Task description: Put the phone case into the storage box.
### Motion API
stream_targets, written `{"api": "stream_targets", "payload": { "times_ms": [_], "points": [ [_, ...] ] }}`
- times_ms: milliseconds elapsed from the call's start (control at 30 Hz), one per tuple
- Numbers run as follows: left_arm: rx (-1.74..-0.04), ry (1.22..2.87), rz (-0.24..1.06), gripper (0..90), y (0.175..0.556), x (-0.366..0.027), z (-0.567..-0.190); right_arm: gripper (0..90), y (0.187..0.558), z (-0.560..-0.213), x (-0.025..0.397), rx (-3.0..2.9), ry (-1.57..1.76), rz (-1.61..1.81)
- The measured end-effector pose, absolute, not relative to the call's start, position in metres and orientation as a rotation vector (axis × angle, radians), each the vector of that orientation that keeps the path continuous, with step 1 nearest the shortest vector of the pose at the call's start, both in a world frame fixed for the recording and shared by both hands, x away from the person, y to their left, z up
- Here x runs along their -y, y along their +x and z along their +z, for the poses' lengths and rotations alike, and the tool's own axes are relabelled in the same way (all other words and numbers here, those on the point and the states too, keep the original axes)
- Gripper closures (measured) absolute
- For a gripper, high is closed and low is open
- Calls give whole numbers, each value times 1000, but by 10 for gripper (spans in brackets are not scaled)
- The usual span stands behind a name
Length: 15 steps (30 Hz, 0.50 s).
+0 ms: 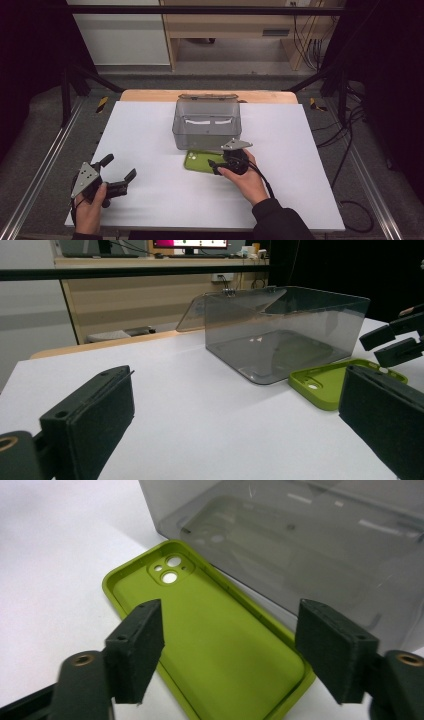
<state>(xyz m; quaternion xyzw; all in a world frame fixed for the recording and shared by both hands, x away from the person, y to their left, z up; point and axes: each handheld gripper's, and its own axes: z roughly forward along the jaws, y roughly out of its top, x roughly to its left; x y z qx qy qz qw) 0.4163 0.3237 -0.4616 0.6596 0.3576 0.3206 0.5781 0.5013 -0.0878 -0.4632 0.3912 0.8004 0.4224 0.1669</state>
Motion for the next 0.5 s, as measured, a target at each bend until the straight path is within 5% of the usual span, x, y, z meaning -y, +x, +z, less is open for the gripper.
{"api": "stream_targets", "payload": {
  "times_ms": [133, 500],
  "points": [
    [-829, 1550, 746, 12, 416, -322, -462, 456, 505, -466, 89, -2299, 1119, 1191],
    [-824, 1561, 745, 12, 416, -321, -462, 727, 505, -468, 89, -2342, 1077, 1151]
  ]
}}
